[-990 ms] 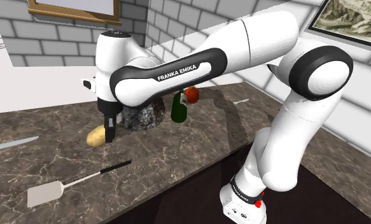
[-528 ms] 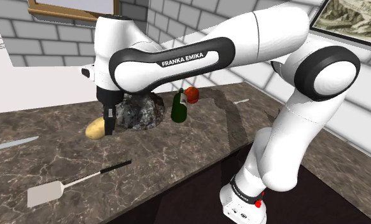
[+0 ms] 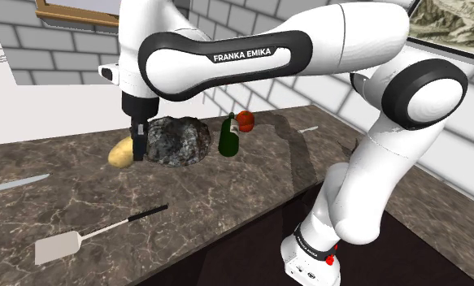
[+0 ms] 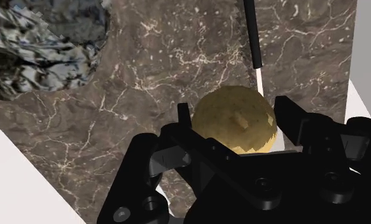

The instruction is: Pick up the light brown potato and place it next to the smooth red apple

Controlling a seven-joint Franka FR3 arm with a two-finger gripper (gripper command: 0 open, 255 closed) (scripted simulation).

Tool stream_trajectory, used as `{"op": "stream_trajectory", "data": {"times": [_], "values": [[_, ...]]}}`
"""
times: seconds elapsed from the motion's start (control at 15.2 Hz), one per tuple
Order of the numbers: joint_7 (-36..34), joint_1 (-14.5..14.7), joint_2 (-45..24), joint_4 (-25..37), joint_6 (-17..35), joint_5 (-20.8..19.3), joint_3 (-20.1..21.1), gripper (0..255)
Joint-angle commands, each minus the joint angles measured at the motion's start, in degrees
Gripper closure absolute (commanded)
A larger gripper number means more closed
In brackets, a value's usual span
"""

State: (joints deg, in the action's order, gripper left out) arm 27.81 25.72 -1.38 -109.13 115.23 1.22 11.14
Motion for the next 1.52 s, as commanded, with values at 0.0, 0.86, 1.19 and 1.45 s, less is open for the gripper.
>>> {"op": "stream_trajectory", "data": {"times": [0.0,0.86,1.19,1.45], "values": [[0.1,-0.1,0.2,1.4,-1.6,0.0,-0.1,255],[15.3,-6.0,17.3,-17.2,-0.6,2.4,-8.2,255],[21.6,-8.6,22.7,-22.2,-1.3,1.5,-12.6,255],[26.7,-10.8,26.1,-25.1,-2.1,0.1,-16.3,255]]}}
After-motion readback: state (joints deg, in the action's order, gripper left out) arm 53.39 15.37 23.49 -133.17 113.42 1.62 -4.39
